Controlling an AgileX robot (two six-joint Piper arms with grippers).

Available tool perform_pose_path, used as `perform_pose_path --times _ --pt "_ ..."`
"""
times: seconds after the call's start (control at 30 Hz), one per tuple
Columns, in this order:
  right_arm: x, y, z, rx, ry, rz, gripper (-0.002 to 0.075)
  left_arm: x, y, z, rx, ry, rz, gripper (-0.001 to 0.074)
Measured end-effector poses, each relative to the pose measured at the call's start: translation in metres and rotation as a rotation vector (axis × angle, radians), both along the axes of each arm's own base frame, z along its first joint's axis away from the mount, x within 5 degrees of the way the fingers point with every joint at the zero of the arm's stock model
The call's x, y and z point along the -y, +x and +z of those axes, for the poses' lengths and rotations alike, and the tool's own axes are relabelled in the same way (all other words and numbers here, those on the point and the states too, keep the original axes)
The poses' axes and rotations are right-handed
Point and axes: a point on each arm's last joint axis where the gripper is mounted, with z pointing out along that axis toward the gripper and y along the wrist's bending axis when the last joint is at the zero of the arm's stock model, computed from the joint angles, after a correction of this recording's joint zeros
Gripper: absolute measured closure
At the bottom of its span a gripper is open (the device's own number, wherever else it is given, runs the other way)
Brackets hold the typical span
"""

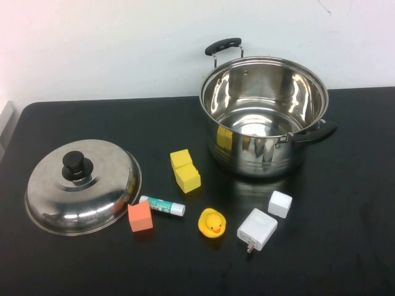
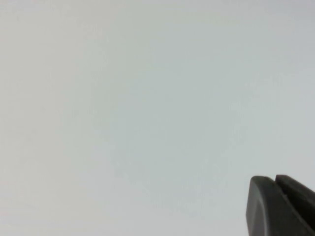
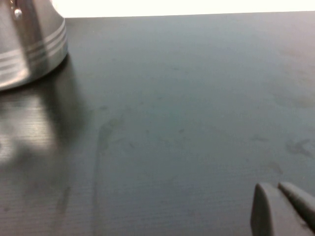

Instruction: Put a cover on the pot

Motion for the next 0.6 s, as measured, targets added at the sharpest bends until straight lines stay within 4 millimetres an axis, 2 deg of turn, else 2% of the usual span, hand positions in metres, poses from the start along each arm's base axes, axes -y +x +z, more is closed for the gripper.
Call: perform_pose_path --times 0.1,0.2,0.27,0.33,0.43,0.6 --pt "0.0 0.0 0.0 0.0 0.0 0.0 0.0728 0.0 -0.013 0.041 -0.03 -0.058 -0.05 0.0736" --pt "0.0 0.0 0.0 0.0 0.0 0.0 0.0728 0.002 -0.023 0.086 -0.056 -0.038 -0.059 0.0737" --pt "0.0 0.0 0.0 0.0 0.0 0.0 0.0728 0.003 -0.024 0.114 -0.063 0.005 -0.037 0.0737" --pt "0.0 0.0 0.0 0.0 0.0 0.0 0.0728 0.003 -0.016 0.132 -0.081 0.036 -0.016 0.0737" --pt "0.0 0.0 0.0 0.0 0.0 0.0 0.0728 0.003 0.005 0.145 -0.136 0.055 -0.002 0.0736" --pt "0.0 0.0 0.0 0.0 0.0 0.0 0.0728 0.003 0.063 0.132 -0.344 0.052 -0.012 0.0736"
